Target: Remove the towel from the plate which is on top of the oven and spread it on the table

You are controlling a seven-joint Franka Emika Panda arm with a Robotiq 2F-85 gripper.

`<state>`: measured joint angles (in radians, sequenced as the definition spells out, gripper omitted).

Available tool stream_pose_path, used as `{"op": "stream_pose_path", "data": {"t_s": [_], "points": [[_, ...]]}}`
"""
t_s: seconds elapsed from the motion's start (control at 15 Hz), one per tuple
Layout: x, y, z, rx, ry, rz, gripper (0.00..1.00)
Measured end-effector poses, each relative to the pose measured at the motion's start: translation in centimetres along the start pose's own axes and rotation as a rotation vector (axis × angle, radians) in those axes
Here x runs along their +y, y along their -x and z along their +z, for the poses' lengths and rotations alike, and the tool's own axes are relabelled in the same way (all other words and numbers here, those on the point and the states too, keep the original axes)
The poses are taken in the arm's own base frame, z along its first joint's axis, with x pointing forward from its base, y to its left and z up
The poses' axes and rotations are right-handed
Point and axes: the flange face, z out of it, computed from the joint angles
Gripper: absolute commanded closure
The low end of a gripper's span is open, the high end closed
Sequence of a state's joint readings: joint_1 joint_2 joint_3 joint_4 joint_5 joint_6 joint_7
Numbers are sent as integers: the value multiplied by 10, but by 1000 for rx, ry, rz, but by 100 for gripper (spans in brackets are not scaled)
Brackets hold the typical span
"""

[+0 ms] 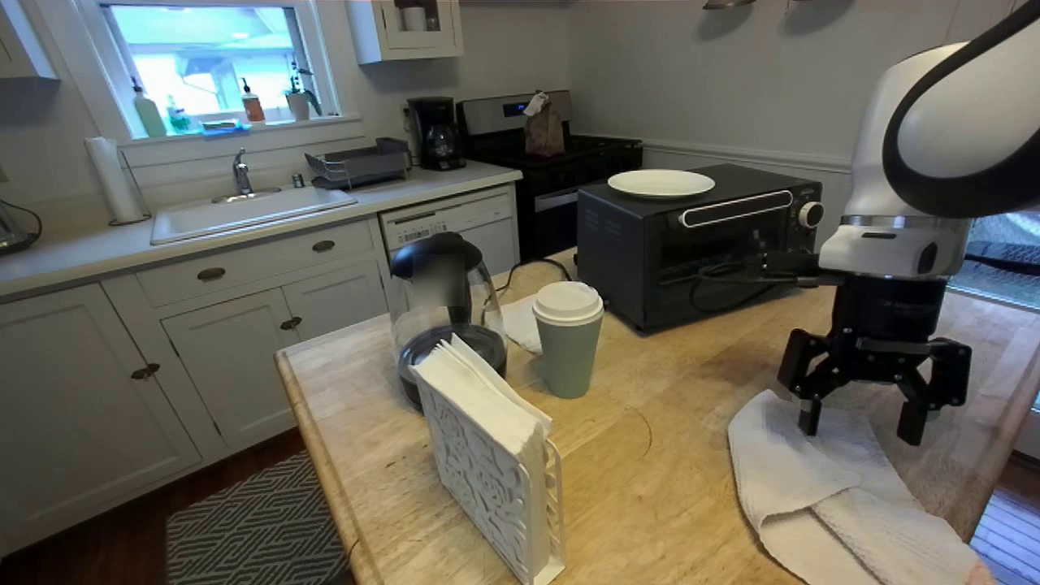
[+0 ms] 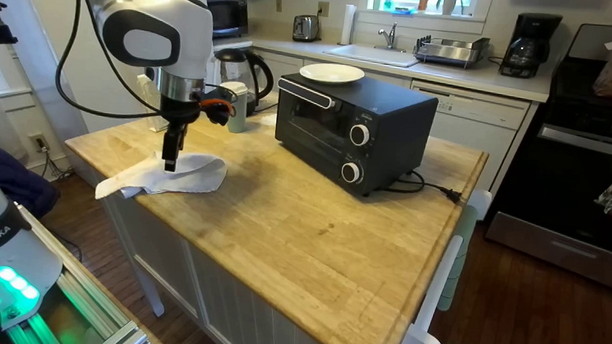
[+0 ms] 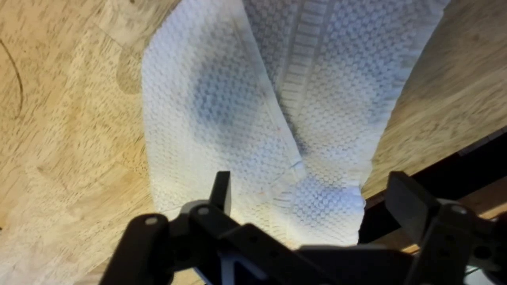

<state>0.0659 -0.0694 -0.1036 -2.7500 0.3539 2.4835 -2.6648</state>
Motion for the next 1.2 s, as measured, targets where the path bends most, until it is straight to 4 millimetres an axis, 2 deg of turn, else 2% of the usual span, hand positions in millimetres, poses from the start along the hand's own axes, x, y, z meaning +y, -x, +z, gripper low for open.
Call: {"op": "stream_pose_path", "data": {"t_s": [0.87,0.93,1.0,1.07,1.2], "points": [[6,-2,13,-4,10,18,0],[8,-4,16,-5,12,20,2],[10,-5,18,-5,12,19,10],[12,-7,20,-5,11,15,23],[15,-10,23,-7,6,4,38]]}}
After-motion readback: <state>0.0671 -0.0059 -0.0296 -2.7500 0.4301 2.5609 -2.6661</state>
